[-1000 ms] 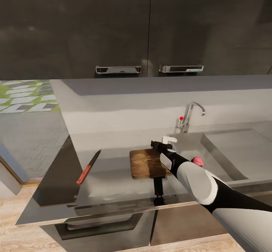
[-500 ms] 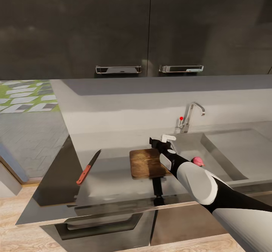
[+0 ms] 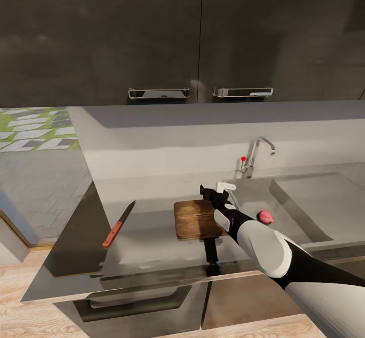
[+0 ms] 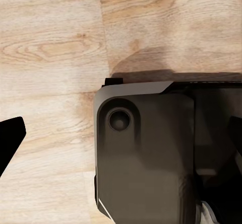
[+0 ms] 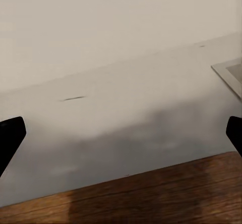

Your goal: In the kitchen, take the Vidalia onion out of the sink, dice it on the chopping board with the paring knife, put the diced onion into the bowl on the countertop, then place both the paring knife and the chopping board into the sink.

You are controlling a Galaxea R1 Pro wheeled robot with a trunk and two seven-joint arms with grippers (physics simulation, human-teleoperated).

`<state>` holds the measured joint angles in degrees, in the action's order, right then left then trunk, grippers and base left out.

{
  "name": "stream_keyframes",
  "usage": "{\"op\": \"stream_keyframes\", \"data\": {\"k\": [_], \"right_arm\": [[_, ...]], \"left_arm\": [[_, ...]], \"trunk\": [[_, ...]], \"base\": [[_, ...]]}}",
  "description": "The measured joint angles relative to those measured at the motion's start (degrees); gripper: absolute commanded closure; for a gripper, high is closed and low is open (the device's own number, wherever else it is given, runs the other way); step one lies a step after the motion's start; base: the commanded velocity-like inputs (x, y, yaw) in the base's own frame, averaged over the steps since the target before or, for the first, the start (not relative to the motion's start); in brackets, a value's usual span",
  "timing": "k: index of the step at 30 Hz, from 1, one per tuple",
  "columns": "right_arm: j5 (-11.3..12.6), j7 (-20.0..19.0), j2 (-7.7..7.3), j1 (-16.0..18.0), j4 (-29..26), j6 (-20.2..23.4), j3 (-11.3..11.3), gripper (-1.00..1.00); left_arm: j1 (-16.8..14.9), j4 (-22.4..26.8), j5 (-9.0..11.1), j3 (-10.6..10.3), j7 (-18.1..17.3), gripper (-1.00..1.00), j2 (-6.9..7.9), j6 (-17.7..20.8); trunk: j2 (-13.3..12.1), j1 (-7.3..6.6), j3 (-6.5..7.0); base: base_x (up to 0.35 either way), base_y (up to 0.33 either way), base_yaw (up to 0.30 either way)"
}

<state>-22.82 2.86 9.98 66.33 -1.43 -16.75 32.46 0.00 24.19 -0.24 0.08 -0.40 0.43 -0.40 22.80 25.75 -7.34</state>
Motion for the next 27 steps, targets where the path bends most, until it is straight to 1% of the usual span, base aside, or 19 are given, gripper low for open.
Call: {"op": "stream_keyframes", "data": {"k": [3,7,11,27], "right_arm": [[-0.41,0.00,0.00,-0.15,0.02,-0.04,-0.02,-1.00],[-2.72,0.00,0.00,-0.26,0.04,-0.03,0.03,-1.00],[-4.51,0.00,-0.01,-0.29,0.07,-0.02,0.02,-1.00],[-4.80,0.00,0.00,-0.32,0.07,0.00,0.05,-1.00]], "left_arm": [[0.00,0.00,0.00,0.00,0.00,-1.00,0.00,0.00],[0.00,-0.07,0.00,0.00,0.00,-1.00,0.00,-0.02],[0.00,-0.16,0.00,0.00,0.00,-1.00,-0.01,-0.01],[0.00,-0.18,0.00,0.00,0.00,-1.00,0.00,0.00]], "trunk": [[0.00,0.00,0.00],[0.00,0.01,0.00],[-0.02,0.03,0.01],[-0.01,0.03,0.00]], "base": [[0.000,0.000,0.000],[-0.075,0.000,0.000],[-0.272,0.000,0.000],[-0.340,0.000,0.000]]}}
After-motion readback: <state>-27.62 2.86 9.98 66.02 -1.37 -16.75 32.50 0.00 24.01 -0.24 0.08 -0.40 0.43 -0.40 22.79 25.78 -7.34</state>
